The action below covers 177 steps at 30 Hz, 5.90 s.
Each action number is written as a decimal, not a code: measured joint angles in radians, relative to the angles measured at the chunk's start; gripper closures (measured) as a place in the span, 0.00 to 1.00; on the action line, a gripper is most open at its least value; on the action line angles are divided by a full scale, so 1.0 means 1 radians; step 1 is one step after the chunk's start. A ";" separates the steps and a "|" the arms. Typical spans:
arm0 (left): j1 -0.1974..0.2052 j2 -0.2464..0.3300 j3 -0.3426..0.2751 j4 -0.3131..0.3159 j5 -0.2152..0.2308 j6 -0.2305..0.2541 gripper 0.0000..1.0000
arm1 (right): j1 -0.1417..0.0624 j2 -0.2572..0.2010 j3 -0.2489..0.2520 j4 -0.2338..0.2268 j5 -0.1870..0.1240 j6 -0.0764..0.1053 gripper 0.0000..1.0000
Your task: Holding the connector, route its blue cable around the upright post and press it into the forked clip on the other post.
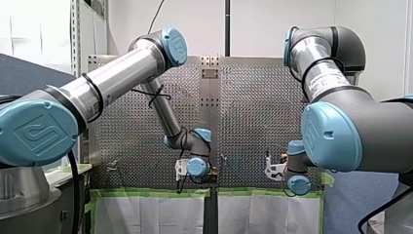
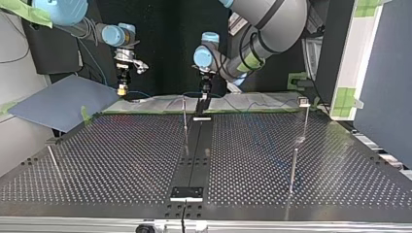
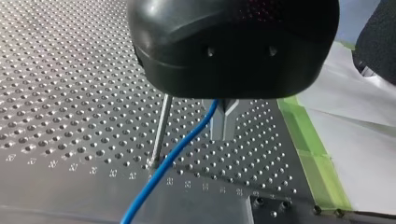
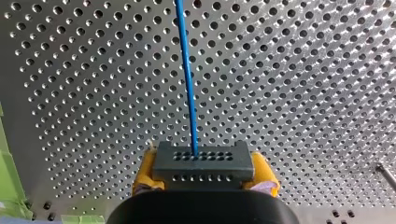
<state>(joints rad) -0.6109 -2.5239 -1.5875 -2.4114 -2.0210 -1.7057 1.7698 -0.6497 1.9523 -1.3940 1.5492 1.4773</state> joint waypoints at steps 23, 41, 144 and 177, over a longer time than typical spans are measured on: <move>0.055 -0.001 0.044 -0.035 0.053 -0.027 1.00 | -0.005 0.001 -0.013 0.018 0.010 -0.006 1.00; 0.078 -0.002 0.073 -0.057 0.073 -0.031 1.00 | -0.006 0.005 -0.037 0.069 0.045 -0.040 1.00; 0.049 0.012 0.171 -0.370 0.338 0.039 0.00 | -0.111 0.044 -0.166 0.150 0.046 -0.028 1.00; 0.010 0.056 0.093 -0.327 0.319 0.037 0.00 | -0.113 0.044 -0.161 0.149 0.042 -0.027 1.00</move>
<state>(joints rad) -0.6013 -2.4675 -1.4944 -2.7386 -1.7017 -1.6686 1.6565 -0.6054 1.7909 -1.2454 1.5911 1.4499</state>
